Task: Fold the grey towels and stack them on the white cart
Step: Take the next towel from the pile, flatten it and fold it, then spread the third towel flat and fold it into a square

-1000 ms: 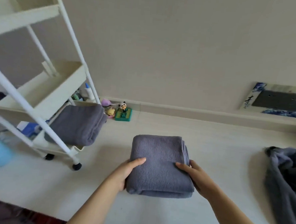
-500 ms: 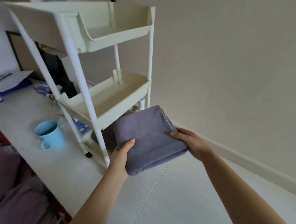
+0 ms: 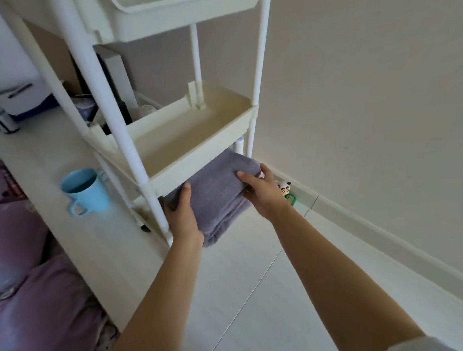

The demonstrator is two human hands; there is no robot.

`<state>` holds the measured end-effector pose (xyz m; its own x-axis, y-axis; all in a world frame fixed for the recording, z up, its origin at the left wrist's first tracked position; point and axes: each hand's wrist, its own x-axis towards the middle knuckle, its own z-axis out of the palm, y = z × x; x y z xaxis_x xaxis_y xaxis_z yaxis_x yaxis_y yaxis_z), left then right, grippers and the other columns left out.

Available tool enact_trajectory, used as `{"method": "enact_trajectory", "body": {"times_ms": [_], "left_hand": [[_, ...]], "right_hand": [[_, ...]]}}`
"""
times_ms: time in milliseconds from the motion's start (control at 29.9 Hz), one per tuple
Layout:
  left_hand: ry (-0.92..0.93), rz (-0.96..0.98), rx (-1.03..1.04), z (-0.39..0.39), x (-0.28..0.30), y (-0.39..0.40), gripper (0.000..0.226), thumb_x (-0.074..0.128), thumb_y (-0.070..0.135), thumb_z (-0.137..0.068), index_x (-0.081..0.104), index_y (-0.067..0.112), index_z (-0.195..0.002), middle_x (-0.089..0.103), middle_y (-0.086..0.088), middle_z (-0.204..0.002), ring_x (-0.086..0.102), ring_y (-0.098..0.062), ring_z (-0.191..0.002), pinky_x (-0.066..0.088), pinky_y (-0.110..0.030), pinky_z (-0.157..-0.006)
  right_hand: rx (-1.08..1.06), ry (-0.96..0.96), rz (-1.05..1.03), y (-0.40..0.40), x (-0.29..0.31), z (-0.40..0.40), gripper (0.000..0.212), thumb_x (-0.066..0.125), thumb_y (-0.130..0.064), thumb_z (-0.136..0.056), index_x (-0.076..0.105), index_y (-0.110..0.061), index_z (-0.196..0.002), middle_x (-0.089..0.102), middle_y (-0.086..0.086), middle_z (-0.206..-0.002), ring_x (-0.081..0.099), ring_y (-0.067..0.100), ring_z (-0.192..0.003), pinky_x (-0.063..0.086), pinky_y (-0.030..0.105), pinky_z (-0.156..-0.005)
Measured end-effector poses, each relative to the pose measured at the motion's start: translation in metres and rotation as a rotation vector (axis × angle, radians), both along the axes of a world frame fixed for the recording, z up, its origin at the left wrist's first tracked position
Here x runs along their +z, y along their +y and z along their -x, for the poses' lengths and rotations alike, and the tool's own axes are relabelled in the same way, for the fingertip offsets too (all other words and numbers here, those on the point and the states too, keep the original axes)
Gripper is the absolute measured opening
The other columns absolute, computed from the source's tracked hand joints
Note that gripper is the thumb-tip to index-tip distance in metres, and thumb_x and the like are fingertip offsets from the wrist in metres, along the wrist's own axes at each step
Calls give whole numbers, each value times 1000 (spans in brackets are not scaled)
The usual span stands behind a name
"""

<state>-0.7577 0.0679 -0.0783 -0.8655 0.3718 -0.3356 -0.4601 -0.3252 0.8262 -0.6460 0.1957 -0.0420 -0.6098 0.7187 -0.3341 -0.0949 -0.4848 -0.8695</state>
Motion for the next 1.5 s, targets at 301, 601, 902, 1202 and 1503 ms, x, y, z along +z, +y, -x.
{"method": "enact_trajectory", "body": {"times_ms": [301, 601, 902, 1202, 1503], "left_hand": [[433, 407, 45, -31, -17, -6, 106, 67, 59, -68, 13, 21, -150, 31, -2, -152, 39, -14, -134, 37, -38, -109], [411, 424, 48, -26, -6, -9, 97, 57, 56, -75, 10, 19, -151, 25, -4, -155, 34, -16, -138, 32, -38, -113], [691, 676, -232, -102, 44, -31, 74, 49, 4, -88, 8, 3, -150, -5, -11, -159, 0, -25, -146, 13, -41, -118], [725, 360, -842, -232, 77, -37, 38, 44, 4, -91, 54, 16, -125, 56, 4, -128, 53, -9, -113, 41, -16, -87], [636, 245, -1369, -402, 74, -56, 22, 46, 7, -91, 59, 24, -92, 65, -2, -99, 67, -9, -72, 51, -29, -79]], "right_hand": [[-82, -220, -181, -11, -25, 14, 78, 73, -23, -80, 26, -23, -141, 51, 11, -131, 53, 27, -117, 45, 46, -101], [-30, -359, -325, -24, -10, 1, 76, 61, -39, -88, 16, -27, -148, 50, 7, -137, 50, 25, -123, 41, 40, -104], [-81, -447, -435, -61, 3, -64, 51, 55, -38, -92, 40, -20, -138, 56, 4, -129, 54, 21, -115, 45, 44, -100], [-501, -462, -501, -119, 28, -235, 35, 53, -30, -94, 50, -20, -127, 61, -2, -116, 62, 15, -100, 52, 36, -85], [-900, -601, -410, -204, 16, -419, 21, 54, -21, -94, 57, -20, -114, 63, -9, -90, 65, 12, -85, 52, 34, -77]]}}
